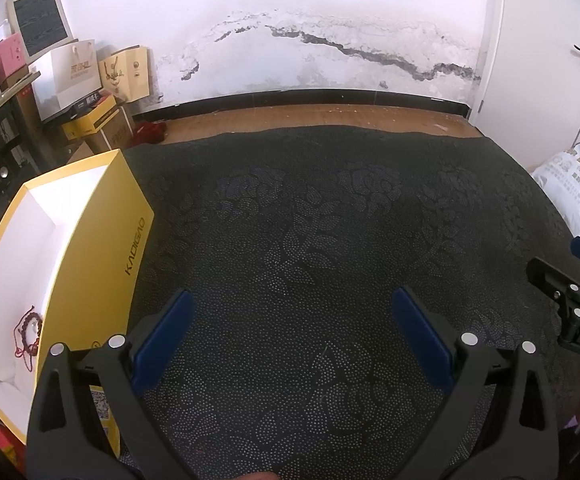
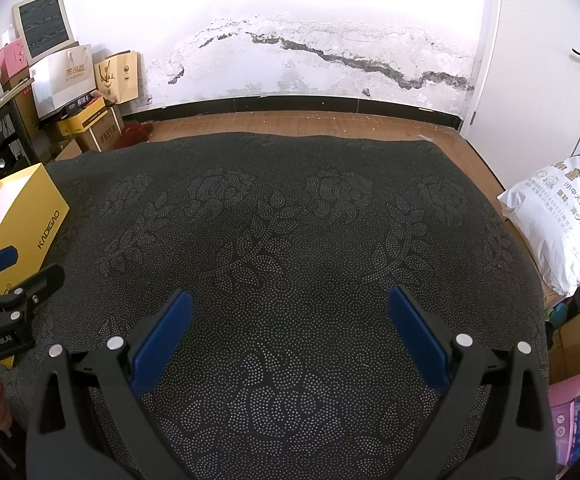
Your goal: Organize jewelry
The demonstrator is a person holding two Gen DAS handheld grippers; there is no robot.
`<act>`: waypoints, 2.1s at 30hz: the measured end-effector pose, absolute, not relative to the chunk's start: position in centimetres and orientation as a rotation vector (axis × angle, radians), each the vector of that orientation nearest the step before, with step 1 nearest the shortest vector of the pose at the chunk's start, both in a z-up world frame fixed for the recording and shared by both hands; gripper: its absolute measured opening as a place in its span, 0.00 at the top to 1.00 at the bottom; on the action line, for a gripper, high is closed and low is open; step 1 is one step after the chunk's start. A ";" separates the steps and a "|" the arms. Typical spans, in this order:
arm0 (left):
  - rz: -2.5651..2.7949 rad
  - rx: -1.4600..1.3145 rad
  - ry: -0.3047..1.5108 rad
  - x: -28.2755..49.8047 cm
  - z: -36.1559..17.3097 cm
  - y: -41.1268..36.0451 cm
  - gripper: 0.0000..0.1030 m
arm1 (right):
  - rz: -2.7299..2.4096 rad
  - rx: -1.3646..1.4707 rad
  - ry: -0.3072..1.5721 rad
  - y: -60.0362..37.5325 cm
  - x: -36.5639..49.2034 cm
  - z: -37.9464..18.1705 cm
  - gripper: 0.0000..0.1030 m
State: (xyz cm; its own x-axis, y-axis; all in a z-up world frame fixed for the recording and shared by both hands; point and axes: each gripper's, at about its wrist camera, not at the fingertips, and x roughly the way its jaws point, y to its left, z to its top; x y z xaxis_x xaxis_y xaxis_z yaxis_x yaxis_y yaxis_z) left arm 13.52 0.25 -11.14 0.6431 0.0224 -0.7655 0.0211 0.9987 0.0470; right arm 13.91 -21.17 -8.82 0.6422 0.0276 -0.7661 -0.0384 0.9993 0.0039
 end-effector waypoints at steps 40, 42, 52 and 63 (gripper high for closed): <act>-0.020 0.062 0.879 13.4 -11.1 -0.2 0.06 | 0.035 -0.016 0.870 -21.2 13.8 -9.0 0.08; -0.029 0.047 0.884 13.4 -11.1 -0.1 0.06 | 0.036 -0.014 0.871 -21.2 13.8 -9.0 0.08; 0.036 -0.002 0.823 12.4 -10.3 0.4 0.06 | 0.034 -0.015 0.871 -21.2 13.8 -9.0 0.08; 0.043 0.022 0.822 12.4 -10.1 0.1 0.06 | 0.033 -0.014 0.869 -21.2 13.7 -8.9 0.08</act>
State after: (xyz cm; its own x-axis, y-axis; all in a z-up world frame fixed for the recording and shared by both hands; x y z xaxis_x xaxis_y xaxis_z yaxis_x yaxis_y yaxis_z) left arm 12.39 0.13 -10.06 0.6798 0.0469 -0.7319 -0.0299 0.9989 0.0362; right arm 13.72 -21.18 -8.91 0.6452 0.0232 -0.7637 -0.0350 0.9994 0.0008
